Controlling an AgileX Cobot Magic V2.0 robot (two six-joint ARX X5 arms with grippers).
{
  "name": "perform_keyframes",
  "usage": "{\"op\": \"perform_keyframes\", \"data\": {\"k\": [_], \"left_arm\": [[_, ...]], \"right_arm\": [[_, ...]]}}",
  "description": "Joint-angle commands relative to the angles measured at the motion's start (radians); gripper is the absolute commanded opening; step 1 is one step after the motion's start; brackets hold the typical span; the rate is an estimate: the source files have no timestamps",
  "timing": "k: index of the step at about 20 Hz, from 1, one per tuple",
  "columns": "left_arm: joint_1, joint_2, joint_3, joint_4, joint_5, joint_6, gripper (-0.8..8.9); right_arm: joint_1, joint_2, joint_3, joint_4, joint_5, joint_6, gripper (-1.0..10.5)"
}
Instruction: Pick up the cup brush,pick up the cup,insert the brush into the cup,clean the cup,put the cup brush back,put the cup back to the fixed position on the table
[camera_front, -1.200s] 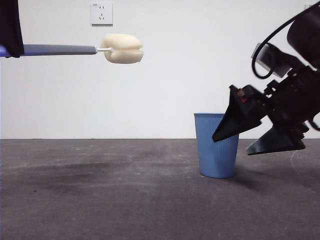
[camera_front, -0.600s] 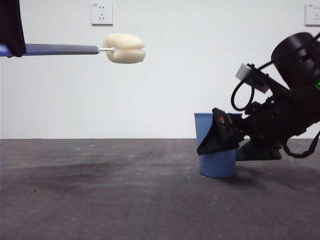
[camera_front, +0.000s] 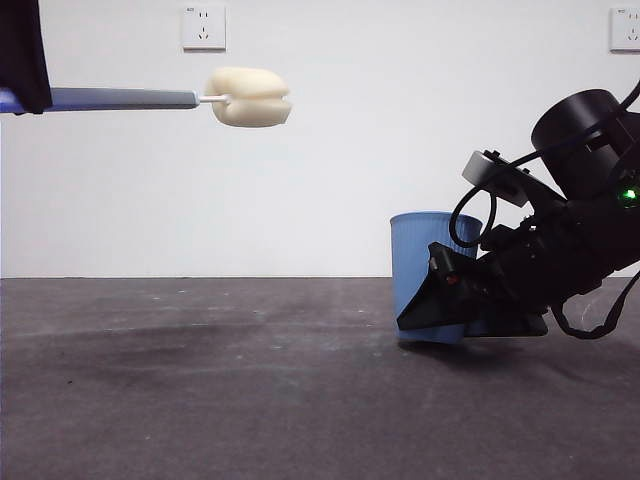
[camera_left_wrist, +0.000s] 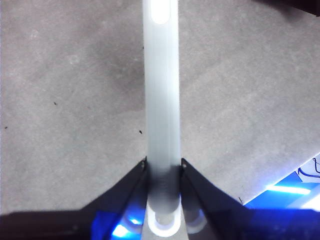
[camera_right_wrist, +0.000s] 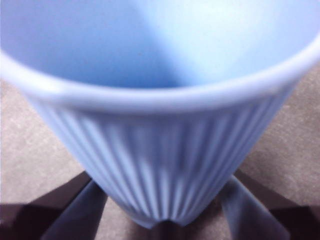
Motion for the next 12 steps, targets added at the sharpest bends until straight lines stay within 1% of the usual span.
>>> {"op": "perform_keyframes", "data": {"k": [1,2,7,8,10,11,12], "left_arm": [[0.002,-0.004,-0.004,0.006,-0.003,0.002,-0.08],[0.002,-0.004,-0.004,0.005,-0.003,0.002,-0.09],[0.002,-0.004,-0.004,-0.002,-0.006,0.017,-0.09],[0.002,-0.004,-0.004,-0.006,-0.006,0.035,-0.09],[0.002,-0.003,-0.004,-0.025,-0.006,0.066,-0.09],[0.003,-0.003,-0.004,-0.034,-0.006,0.075,-0.09],[0.003,-0.003,-0.004,-0.043,-0.006,0.097,-0.09]], "right_arm": [[0.003,0.006,-0.011,0.008,-0.002,0.006,0.3],[0.003,0.006,-0.011,0.009,-0.005,0.006,-0.1],[0.016,-0.014,-0.011,-0.025,-0.003,0.006,-0.1],[0.019,-0.037,-0.011,-0.058,0.0,0.005,-0.1],[0.029,-0.112,-0.011,-0.155,0.017,-0.021,-0.1],[0.035,-0.162,-0.011,-0.213,0.043,-0.03,-0.1],[0.041,-0.222,-0.011,-0.288,0.069,-0.055,-0.1]]}}
